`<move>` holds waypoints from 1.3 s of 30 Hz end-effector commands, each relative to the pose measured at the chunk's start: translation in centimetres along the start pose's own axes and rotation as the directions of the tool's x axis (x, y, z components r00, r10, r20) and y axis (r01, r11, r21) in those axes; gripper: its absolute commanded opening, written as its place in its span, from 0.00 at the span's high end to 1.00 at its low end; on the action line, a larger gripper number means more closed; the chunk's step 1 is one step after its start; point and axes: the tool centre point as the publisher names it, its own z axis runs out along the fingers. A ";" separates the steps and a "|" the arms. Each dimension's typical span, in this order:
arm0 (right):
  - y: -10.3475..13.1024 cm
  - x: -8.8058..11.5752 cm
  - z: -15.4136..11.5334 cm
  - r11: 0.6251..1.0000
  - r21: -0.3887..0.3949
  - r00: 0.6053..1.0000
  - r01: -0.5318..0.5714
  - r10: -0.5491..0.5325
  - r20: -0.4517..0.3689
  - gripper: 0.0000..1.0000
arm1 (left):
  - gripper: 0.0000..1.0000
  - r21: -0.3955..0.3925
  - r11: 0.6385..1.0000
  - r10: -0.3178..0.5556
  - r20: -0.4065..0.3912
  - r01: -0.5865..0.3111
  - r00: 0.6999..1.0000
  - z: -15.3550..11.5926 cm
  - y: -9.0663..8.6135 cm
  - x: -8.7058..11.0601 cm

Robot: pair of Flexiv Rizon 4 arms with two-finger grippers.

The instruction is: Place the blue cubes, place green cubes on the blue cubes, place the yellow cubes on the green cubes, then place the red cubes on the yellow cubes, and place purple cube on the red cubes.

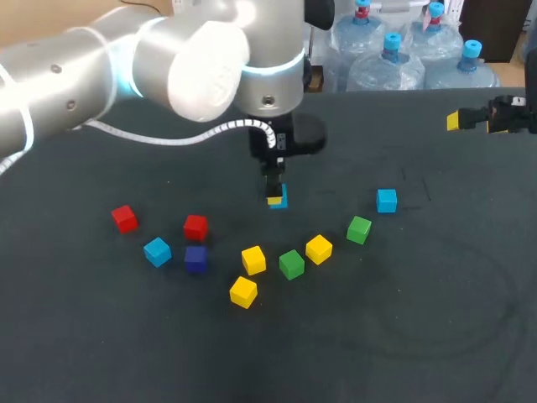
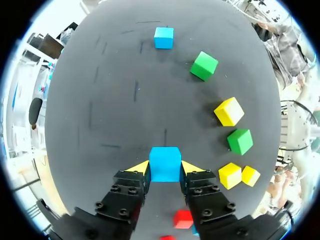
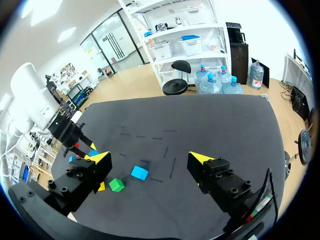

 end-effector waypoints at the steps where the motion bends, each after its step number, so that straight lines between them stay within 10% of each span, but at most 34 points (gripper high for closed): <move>1: -0.1 0.0 0.1 1.000 -0.003 1.000 0.001 -0.001 -0.001 0.00 | 1.00 0.018 1.000 -0.021 -0.031 0.022 0.999 0.5 0.3 -0.1; 39: -0.1 0.0 0.1 1.000 -0.003 1.000 0.001 -0.001 -0.001 0.00 | 1.00 0.012 0.997 0.080 0.030 -0.080 0.996 2.2 0.0 1.5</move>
